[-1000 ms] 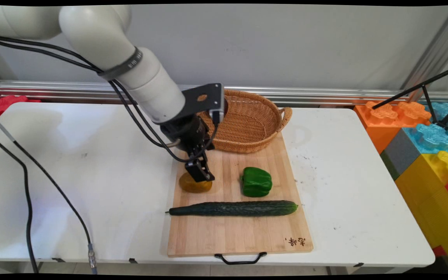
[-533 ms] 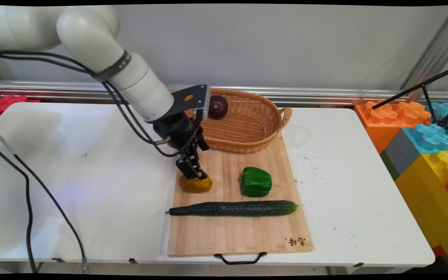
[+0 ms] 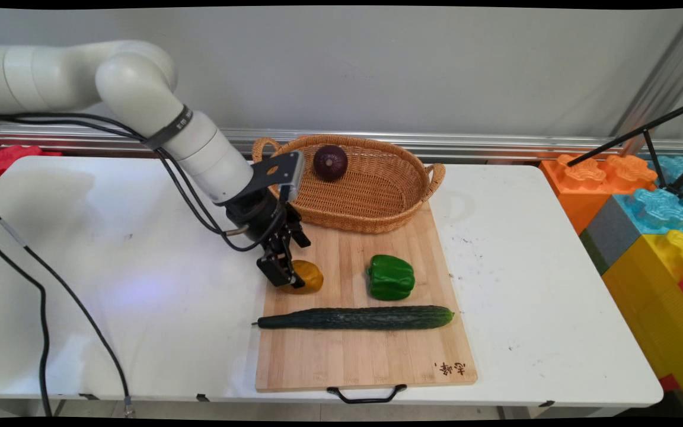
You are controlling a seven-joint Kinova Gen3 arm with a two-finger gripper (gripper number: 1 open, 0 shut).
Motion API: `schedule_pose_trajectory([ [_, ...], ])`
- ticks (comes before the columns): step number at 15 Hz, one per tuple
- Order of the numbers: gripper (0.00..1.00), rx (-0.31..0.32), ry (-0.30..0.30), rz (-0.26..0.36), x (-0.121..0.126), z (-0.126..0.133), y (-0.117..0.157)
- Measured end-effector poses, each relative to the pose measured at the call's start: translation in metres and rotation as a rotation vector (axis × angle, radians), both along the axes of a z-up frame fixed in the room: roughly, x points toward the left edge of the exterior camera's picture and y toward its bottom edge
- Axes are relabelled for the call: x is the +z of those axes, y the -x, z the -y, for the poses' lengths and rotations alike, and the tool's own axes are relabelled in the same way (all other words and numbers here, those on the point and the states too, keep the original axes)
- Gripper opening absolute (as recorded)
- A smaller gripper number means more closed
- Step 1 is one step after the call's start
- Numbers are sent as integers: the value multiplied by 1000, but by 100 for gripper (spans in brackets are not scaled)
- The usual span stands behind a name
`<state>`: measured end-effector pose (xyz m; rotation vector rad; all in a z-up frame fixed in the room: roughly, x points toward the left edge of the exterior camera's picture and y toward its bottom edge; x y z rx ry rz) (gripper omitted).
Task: Pick up the potato from the cutting board, then place the picked object in the vegetable basket
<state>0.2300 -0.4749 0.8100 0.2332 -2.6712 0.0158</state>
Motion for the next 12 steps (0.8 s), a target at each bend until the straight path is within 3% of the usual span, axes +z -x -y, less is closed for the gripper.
schedule_pose_trajectory([
  [6,100,-23,-24,-46,-25,2,-8],
  [7,0,-29,-32,-55,-26,1,-9],
  [12,0,-30,-69,-103,-12,0,-16],
])
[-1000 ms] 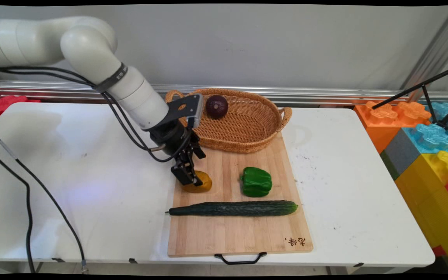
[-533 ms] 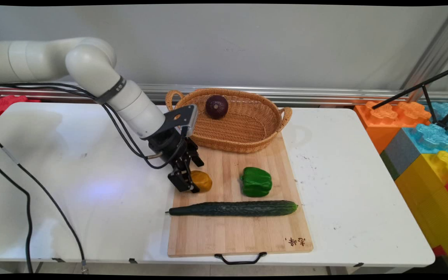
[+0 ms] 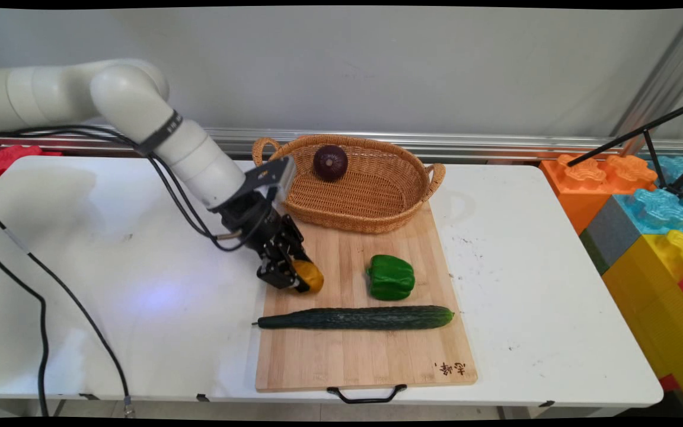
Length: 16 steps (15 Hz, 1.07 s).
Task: Place the picked object in the vegetable basket
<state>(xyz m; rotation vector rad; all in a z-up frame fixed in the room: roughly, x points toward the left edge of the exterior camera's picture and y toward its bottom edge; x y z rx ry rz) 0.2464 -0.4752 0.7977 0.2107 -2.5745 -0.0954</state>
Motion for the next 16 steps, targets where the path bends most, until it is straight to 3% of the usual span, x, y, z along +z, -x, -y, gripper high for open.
schedule_pose_trajectory([
  [2,0,12,-13,-33,12,2,0],
  [6,0,72,-13,-157,51,20,8],
  [10,0,199,76,-241,85,59,9],
  [12,0,280,120,-246,94,80,2],
  [16,0,408,153,-174,85,114,-22],
])
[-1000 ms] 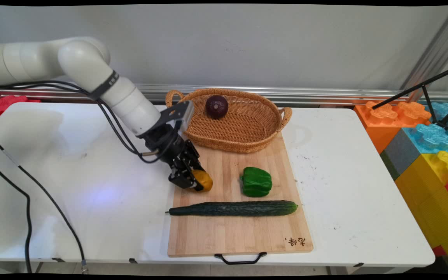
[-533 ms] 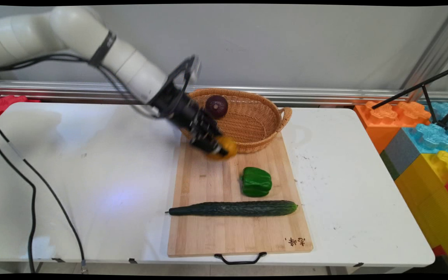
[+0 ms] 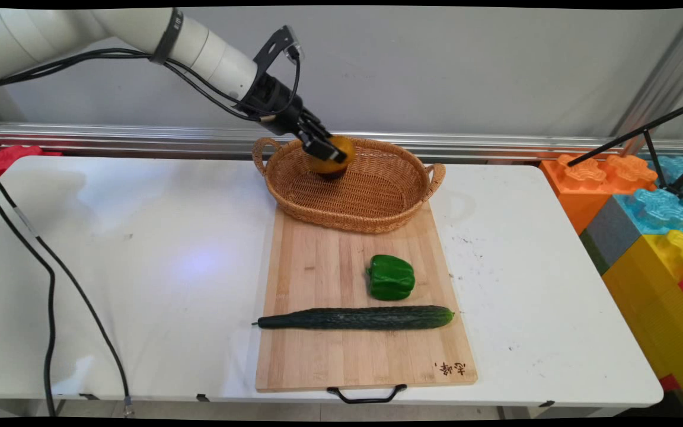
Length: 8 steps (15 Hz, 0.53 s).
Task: Place the picked object in the vegetable basket
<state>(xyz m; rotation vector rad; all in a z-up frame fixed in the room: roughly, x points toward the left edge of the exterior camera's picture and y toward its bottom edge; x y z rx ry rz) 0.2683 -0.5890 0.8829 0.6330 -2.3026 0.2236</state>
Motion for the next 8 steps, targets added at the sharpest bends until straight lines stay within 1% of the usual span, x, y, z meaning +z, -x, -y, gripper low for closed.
schedule_pose_trajectory([
  [4,0,77,-28,85,-29,27,-20],
  [8,0,105,-41,115,-50,44,-24],
])
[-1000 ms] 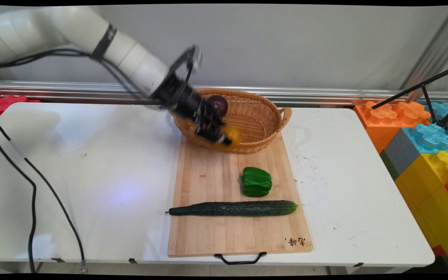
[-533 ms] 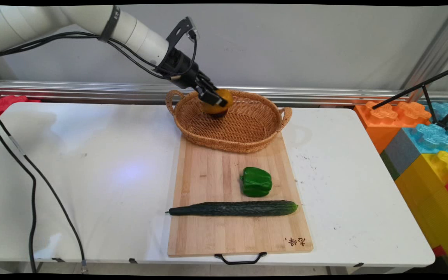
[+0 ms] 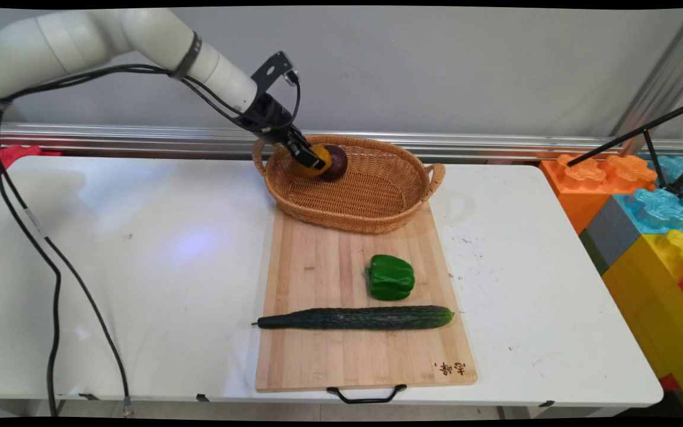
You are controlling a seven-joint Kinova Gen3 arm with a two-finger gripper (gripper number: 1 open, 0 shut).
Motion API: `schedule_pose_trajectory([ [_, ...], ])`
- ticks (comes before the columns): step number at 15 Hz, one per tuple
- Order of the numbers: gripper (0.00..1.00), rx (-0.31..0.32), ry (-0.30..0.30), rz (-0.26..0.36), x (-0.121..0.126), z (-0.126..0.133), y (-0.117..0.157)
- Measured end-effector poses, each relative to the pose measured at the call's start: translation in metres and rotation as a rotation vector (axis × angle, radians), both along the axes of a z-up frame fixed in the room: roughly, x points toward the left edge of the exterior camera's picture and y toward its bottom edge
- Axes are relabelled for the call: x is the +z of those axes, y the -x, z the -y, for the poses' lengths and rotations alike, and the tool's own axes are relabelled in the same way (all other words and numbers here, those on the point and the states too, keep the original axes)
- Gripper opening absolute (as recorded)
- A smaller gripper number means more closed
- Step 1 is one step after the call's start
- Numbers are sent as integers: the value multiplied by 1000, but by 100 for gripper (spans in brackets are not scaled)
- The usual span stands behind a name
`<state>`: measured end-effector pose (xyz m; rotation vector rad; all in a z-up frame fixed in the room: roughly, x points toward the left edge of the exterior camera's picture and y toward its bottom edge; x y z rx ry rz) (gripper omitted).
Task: Place the picked object in the vegetable basket
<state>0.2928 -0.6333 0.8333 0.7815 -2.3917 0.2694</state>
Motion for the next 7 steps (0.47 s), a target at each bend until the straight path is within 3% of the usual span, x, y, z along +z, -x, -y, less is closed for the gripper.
schedule_pose_trajectory([
  [2,0,8,-8,13,-11,9,0],
  [3,100,8,-13,14,-15,11,1],
  [7,100,-3,-31,-21,-15,15,9],
])
